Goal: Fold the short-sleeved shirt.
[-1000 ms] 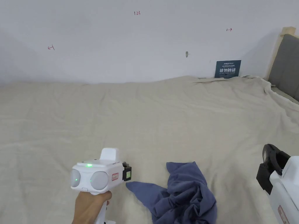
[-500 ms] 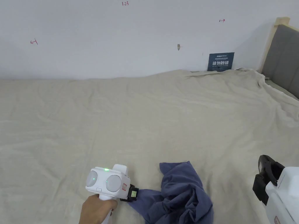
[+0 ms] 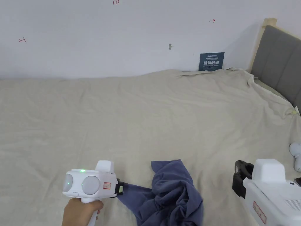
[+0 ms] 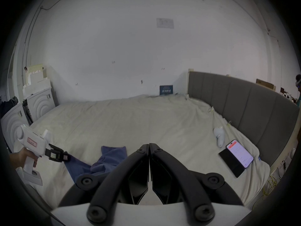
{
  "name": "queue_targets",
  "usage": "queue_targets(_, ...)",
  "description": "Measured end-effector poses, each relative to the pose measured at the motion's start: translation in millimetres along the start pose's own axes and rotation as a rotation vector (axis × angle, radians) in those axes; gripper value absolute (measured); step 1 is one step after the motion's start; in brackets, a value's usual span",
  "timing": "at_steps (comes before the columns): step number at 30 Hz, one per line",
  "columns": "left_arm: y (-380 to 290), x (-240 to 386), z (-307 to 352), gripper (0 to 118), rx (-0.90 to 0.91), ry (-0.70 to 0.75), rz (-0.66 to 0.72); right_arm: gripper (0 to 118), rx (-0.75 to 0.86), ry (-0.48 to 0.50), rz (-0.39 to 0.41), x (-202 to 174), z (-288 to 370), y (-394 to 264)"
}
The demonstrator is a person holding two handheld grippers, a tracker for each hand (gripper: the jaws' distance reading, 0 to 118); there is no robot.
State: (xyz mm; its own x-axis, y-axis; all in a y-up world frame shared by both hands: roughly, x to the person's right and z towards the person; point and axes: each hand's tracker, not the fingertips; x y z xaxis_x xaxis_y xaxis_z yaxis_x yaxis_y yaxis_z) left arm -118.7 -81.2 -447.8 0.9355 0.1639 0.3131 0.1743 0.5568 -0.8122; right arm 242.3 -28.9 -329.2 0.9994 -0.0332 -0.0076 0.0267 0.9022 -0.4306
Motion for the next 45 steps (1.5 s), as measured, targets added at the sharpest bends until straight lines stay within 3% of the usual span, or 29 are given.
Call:
queue_targets(5,-6.3,-1.2,11.8,2,0.024,-0.010,0.005,11,-0.099,0.038,-0.027,-9.8,-47.5,7.7)
queue_targets(6,-7.7,-2.3,12.3,2,0.026,-0.012,0.006,25,-0.110,0.045,-0.046,-11.4,-57.2,8.6)
queue_targets(7,-8.7,-3.0,13.4,2,0.028,-0.014,0.007,62,-0.131,0.061,-0.056,-13.3,-66.6,8.8)
queue_targets(8,-9.7,-3.9,14.6,2,0.030,-0.015,0.008,80,-0.163,0.078,-0.067,-15.5,-79.0,9.7)
queue_targets(9,-10.1,-5.1,15.4,2,0.030,-0.016,0.008,91,-0.184,0.082,-0.068,-18.3,-90.9,11.4)
queue_targets(10,-10.6,-6.0,16.4,2,0.030,-0.018,0.009,94,-0.188,0.088,-0.072,-20.5,-101.4,11.9)
queue_targets(18,-15.6,-9.8,17.5,2,0.031,-0.030,0.007,94,-0.488,0.156,-0.041,-48.3,-198.8,-3.4)
queue_targets(21,-19.0,-12.7,16.7,2,0.027,-0.033,0.013,92,-0.594,0.168,-0.064,-51.8,-221.6,-21.3)
queue_targets(23,-21.6,-15.3,16.9,2,0.023,-0.036,0.020,73,-0.651,0.169,-0.081,-52.8,-229.4,-31.4)
queue_targets(24,-22.8,-16.2,16.9,2,0.021,-0.036,0.023,55,-0.671,0.193,-0.079,-52.7,-231.2,-35.7)
queue_targets(25,-23.7,-16.8,17.0,2,0.024,-0.033,0.022,29,-0.682,0.204,-0.088,-52.2,-232.1,-39.5)
queue_targets(26,-25.0,-17.8,16.8,2,0.022,-0.033,0.025,18,-0.694,0.211,-0.114,-51.6,-232.5,-43.2)
queue_targets(28,-27.6,-17.6,16.5,2,0.021,-0.031,0.024,10,-0.675,0.210,-0.122,-50.6,-226.8,-44.5)
queue_targets(37,-36.8,-32.9,30.7,2,0.056,-0.073,0.145,8,-0.504,0.242,-0.081,-28.6,-172.1,-0.5)
queue_targets(45,-26.1,-61.4,74.2,2,0.164,0.006,0.190,8,-0.341,0.229,-0.038,7.3,-112.9,57.6)
